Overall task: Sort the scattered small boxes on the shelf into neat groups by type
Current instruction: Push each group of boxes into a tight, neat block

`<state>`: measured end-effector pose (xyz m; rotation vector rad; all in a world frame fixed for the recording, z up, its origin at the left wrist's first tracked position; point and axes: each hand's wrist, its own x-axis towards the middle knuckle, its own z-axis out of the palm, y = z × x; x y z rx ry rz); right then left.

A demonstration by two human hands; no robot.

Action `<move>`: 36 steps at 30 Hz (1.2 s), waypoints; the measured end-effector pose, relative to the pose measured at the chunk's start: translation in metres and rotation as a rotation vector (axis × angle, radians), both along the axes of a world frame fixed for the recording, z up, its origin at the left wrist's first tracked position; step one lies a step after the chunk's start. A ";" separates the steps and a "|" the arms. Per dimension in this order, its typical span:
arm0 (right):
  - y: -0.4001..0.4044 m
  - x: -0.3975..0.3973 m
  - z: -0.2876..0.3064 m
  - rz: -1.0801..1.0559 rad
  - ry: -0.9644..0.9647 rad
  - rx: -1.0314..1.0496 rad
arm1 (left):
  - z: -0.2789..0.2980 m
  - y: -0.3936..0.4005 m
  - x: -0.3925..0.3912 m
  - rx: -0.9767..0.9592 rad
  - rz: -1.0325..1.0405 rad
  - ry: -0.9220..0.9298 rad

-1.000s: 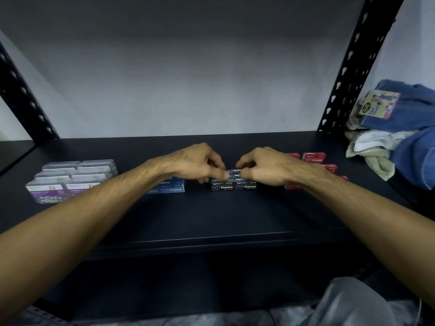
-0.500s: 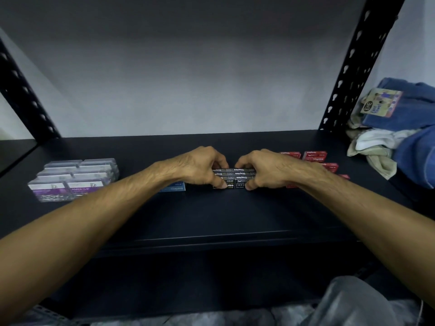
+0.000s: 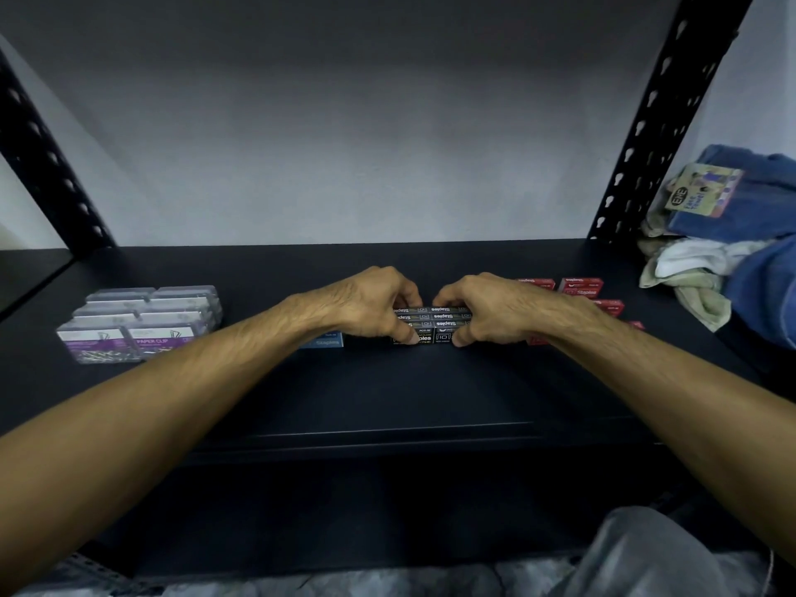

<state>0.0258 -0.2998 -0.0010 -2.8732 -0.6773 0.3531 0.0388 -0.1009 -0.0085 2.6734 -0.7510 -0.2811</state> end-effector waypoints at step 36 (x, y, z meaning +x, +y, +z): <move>-0.159 -0.035 0.038 -0.293 -0.086 -0.015 | 0.012 -0.132 -0.009 -0.210 -0.160 -0.077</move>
